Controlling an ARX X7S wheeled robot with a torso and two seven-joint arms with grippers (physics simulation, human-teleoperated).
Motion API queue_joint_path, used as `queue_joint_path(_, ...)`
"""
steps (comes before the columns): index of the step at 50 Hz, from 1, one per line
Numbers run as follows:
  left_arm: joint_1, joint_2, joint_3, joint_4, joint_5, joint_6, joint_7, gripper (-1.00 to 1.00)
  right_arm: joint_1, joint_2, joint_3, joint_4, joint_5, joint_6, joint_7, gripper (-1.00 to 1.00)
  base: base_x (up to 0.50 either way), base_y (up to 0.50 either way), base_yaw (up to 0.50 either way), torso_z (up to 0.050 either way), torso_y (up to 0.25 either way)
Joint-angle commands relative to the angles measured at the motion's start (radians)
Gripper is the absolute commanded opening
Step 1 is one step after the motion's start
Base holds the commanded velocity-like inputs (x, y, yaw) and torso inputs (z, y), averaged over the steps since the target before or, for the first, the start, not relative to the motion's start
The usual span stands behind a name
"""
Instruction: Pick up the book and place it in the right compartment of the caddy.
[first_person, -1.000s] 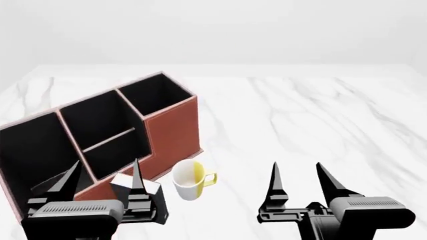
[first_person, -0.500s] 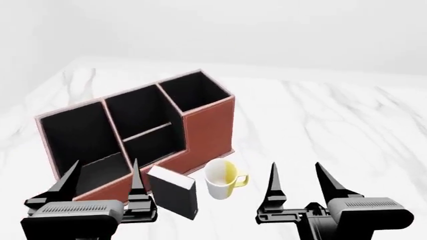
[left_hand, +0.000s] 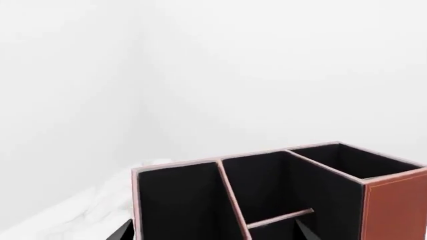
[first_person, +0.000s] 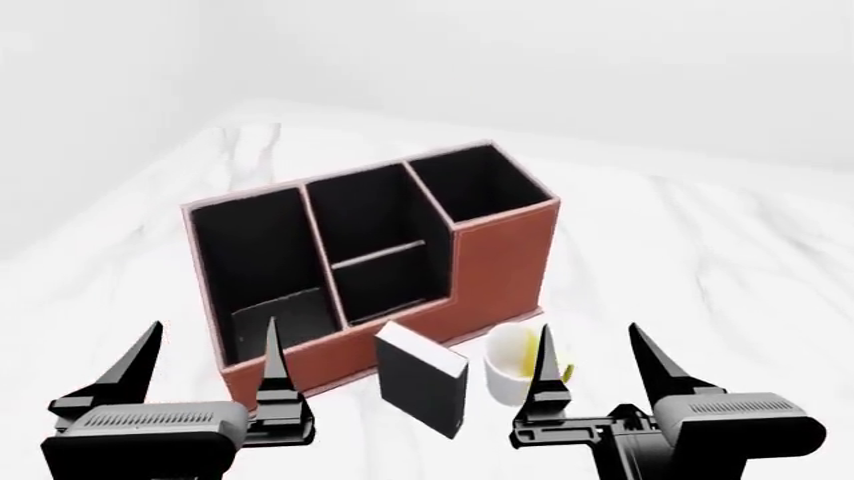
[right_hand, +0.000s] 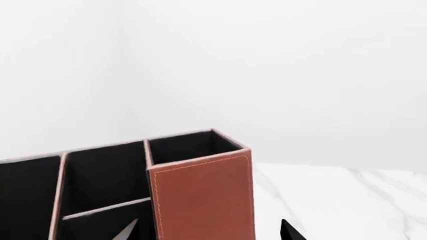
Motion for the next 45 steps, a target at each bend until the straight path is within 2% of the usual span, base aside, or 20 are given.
queue_joint_path(1, 0.001, -0.007, 0.005, 0.001, -0.004, 0.002, -0.008, 1.00, 0.004, 0.013, -0.010, -0.006, 0.003, 0.004, 0.012, 1.00, 0.00, 0.00, 0.50, 0.000, 0.000)
queue_joint_path(33, 0.001, -0.023, 0.016, 0.003, -0.018, 0.006, -0.028, 1.00, 0.000, 0.034, -0.034, 0.007, -0.001, -0.019, 0.033, 1.00, 0.00, 0.00, 0.50, 0.000, 0.000)
queue_joint_path(45, -0.001, -0.030, 0.020, 0.008, -0.022, 0.001, -0.035, 1.00, -0.001, 0.034, -0.031, 0.008, 0.033, -0.026, 0.034, 1.00, 0.00, 0.00, 0.00, 0.000, 0.000)
